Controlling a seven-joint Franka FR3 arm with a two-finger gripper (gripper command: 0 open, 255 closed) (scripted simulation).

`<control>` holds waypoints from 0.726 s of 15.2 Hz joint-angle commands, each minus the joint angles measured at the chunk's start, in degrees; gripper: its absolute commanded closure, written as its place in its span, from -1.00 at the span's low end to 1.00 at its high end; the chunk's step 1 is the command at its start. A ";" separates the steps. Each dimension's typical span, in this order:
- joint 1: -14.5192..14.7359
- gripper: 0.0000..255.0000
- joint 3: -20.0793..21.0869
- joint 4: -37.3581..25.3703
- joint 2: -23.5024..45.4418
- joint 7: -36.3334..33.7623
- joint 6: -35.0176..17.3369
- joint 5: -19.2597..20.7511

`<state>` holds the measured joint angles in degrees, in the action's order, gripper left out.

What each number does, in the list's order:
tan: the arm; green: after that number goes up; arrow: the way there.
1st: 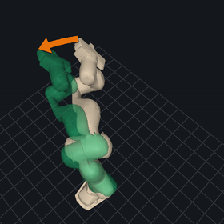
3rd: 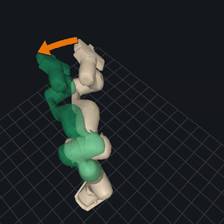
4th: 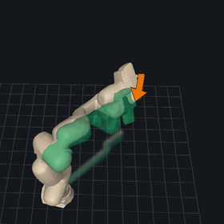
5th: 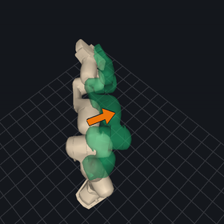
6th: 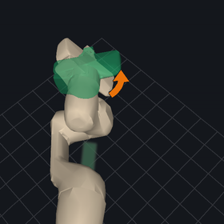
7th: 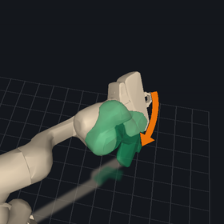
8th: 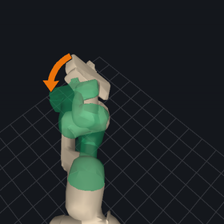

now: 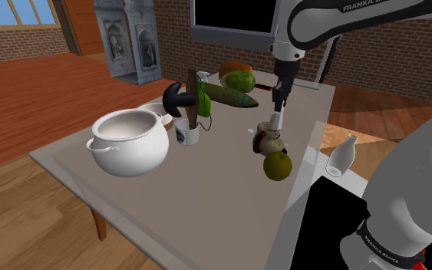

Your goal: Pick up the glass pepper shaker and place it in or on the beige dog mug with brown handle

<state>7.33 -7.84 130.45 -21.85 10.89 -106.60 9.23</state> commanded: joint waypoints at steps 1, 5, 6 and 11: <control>0.02 1.00 -0.04 1.07 0.46 -0.20 -1.55 0.03; 0.00 1.00 -0.10 1.99 0.67 -0.31 -2.67 0.09; -0.01 1.00 -0.10 1.99 0.67 -0.30 -2.67 0.09; -0.02 -1.00 -0.10 1.99 0.69 -0.29 -2.69 0.09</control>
<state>7.33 -7.92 132.40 -21.22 10.58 -109.27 9.32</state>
